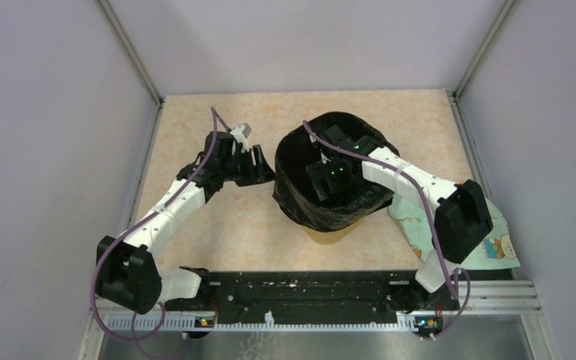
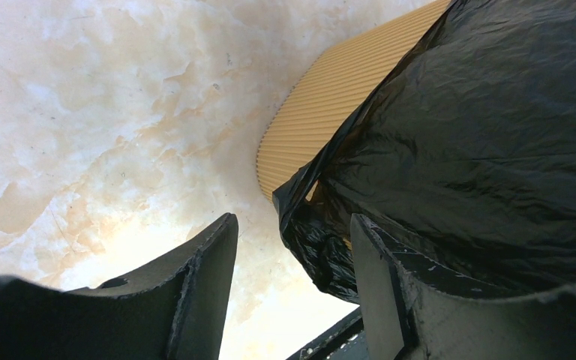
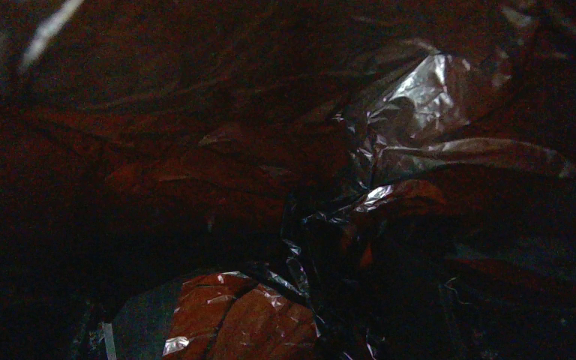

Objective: Put the trash bags into the trash bin
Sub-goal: Place the trash bag in the trash bin.

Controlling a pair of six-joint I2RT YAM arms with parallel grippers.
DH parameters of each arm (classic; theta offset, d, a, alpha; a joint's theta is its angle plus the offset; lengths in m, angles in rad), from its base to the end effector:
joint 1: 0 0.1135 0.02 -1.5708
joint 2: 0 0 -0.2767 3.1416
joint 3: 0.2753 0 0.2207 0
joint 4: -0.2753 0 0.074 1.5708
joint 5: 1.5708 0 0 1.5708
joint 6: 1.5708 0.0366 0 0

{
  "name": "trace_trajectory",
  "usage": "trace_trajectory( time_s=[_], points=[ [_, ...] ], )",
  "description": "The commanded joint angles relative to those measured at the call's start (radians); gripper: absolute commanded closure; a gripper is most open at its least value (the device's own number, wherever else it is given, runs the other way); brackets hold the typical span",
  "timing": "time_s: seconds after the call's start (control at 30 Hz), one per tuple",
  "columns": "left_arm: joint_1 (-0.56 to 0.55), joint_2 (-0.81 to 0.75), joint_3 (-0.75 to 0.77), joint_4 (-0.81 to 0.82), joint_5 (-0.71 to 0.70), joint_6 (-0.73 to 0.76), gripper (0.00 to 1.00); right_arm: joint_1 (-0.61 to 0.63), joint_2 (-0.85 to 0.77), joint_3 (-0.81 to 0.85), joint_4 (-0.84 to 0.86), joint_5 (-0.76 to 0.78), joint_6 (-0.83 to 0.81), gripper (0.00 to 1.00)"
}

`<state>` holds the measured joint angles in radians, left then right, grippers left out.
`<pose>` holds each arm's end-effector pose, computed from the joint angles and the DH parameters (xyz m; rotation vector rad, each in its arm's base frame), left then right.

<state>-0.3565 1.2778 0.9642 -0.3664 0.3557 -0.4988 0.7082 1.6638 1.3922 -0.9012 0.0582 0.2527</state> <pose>0.2250 -0.0974 0.3019 0.0339 2.3433 -0.8442 0.2363 0.1995 0.2879 -0.6065 2.6887 0.1857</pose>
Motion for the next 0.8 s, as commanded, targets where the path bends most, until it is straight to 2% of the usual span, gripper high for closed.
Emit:
trace_trajectory(
  time_s=[0.0,0.27,0.47,0.77],
  points=[
    [-0.004,-0.027,-0.007,0.044,0.028,0.005,0.37,-0.013,0.009,-0.016,0.036,-0.004,-0.017,0.12],
    [-0.003,-0.009,-0.007,0.033,0.024,0.021,0.37,-0.020,-0.001,-0.055,0.063,-0.005,-0.020,0.12],
    [-0.005,0.005,-0.023,0.032,0.070,0.021,0.35,-0.029,-0.009,-0.095,0.108,-0.023,0.016,0.12],
    [-0.008,-0.027,0.001,-0.021,0.051,0.043,0.34,-0.029,0.028,-0.115,0.114,0.024,0.015,0.13]
  ],
)
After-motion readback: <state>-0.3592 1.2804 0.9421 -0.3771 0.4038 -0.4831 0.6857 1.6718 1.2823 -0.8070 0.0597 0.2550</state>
